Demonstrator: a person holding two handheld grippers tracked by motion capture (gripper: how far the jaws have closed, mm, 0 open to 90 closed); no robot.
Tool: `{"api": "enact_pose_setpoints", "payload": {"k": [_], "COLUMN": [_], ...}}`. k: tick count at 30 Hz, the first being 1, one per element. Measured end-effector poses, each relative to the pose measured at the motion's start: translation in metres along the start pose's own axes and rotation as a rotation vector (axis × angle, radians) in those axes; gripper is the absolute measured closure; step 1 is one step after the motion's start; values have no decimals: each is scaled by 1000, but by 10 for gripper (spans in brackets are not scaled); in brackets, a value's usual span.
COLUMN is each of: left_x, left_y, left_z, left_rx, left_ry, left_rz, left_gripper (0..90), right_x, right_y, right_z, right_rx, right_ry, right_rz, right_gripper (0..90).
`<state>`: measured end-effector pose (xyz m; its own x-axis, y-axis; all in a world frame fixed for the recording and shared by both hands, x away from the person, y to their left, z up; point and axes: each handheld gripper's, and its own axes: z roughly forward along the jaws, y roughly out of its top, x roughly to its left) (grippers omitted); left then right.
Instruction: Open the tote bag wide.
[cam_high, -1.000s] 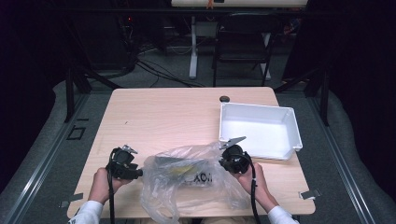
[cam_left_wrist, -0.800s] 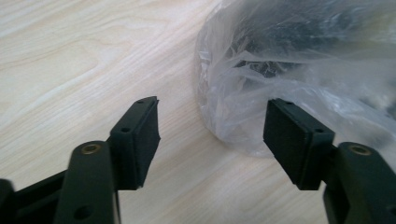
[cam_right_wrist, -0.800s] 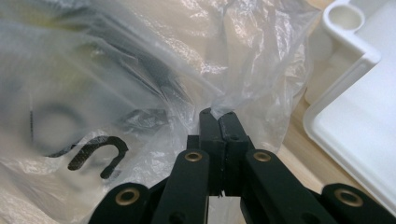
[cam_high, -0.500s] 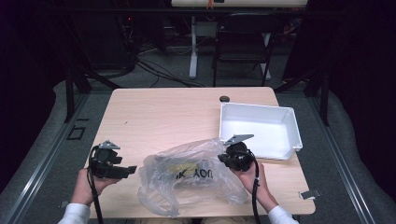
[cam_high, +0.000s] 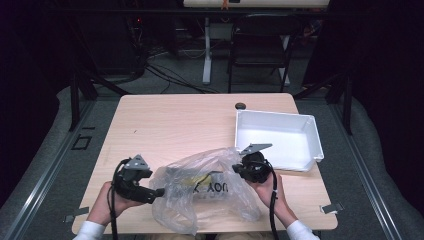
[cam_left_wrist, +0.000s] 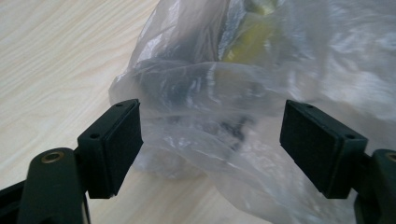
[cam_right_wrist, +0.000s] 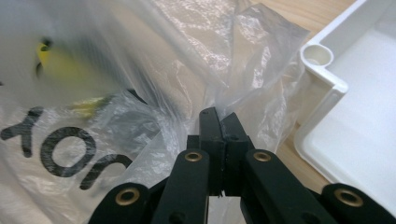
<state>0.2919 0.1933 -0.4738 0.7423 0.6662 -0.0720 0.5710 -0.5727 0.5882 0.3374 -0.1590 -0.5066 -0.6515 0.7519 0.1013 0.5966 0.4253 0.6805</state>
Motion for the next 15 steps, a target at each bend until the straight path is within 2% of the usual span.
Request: {"api": "enact_pose_setpoints", "payload": {"k": [1, 3, 5, 7, 8, 11, 13, 15], "left_x": [-2, -3, -3, -2, -1, 1, 4, 8], "left_y": [2, 5, 7, 7, 7, 6, 5, 4], "left_z": [7, 15, 21, 24, 26, 27, 27, 26], "left_rx": [3, 12, 6, -5, -16, -31, -42, -45], "left_ry": [34, 75, 80, 96, 91, 108, 114, 121], "left_rz": [13, 31, 54, 52, 59, 49, 21, -13], "left_gripper": [244, 338, 445, 560, 635, 813, 880, 897], "right_x": [1, 2, 3, 5, 5, 7, 7, 6], "right_y": [0, 1, 1, 2, 2, 2, 2, 2], "right_z": [0, 2, 5, 7, 8, 9, 9, 9], "right_rx": [6, 2, 17, 23, 24, 26, 26, 29], "right_ry": [2, 6, 16, 18, 14, 17, 13, 10], "right_rz": [-2, -11, -21, -31, -33, -44, -46, -43], "right_gripper": [900, 900, 900, 900, 900, 900, 900, 900]}}
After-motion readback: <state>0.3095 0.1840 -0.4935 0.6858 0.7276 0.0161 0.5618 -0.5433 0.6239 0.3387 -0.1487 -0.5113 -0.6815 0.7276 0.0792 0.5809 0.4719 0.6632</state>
